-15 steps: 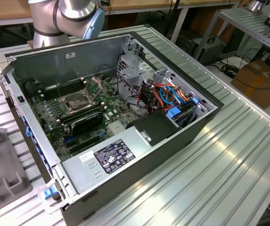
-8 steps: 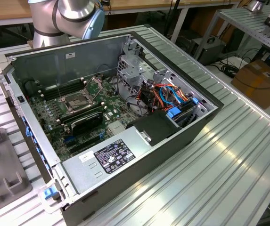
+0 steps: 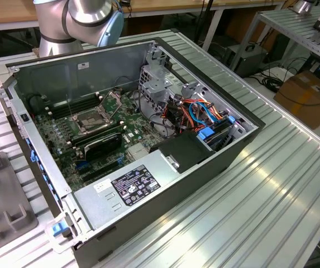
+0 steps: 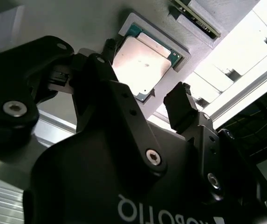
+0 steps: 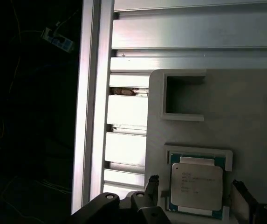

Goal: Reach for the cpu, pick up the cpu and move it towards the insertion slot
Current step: 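Pick up the cpu and move it towards the insertion slot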

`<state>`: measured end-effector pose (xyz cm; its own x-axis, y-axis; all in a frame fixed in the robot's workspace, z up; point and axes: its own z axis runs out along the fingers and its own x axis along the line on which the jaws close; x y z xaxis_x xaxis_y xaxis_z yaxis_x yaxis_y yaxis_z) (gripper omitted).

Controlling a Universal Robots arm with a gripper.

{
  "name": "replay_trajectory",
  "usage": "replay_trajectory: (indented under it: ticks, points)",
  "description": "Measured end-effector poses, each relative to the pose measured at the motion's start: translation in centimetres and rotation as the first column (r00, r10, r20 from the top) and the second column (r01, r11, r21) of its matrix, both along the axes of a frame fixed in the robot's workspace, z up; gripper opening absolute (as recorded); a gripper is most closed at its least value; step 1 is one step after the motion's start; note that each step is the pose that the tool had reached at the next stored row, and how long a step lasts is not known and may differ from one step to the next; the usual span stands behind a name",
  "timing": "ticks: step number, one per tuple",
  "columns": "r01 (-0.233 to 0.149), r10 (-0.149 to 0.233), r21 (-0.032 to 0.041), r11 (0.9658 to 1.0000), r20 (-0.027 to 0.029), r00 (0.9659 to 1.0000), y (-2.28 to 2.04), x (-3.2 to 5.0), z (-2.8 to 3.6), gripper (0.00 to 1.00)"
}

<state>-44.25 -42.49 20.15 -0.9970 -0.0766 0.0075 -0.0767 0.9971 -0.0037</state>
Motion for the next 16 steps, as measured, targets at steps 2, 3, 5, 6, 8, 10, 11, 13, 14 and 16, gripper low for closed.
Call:
replay_trajectory:
  ticks: [2,3,5,6,8,10,11,13,14,16]
  points:
    - [0.000,0.000,0.0009,1.0000,0.0000,1.0000,0.09,0.01,-0.37,0.69]
    - [0.000,0.000,0.0031,1.0000,0.0001,1.0000,0.23,0.01,-0.61,0.69]
    - [0.000,0.000,0.0083,1.0000,-0.0003,1.0000,0.46,0.01,-1.14,0.69]
    - [0.000,0.000,0.0084,1.0000,-0.0001,1.0000,0.45,0.01,-1.21,0.69]
    - [0.000,0.000,0.0086,1.0000,0.0001,1.0000,0.42,0.01,-1.32,0.69]
    - [0.000,0.000,0.0084,1.0000,-0.0001,1.0000,0.40,0.02,-1.37,0.69]
    - [0.000,0.000,0.0084,1.0000,-0.0001,1.0000,0.40,0.03,-1.38,0.69]
    - [0.001,-0.001,0.0085,1.0000,0.0000,1.0000,0.40,0.08,-1.41,0.69]
    - [0.002,-0.002,0.0084,1.0000,0.0000,1.0000,0.39,0.08,-1.41,0.68]
    - [0.002,-0.002,0.0085,1.0000,0.0000,1.0000,0.40,0.08,-1.41,0.60]
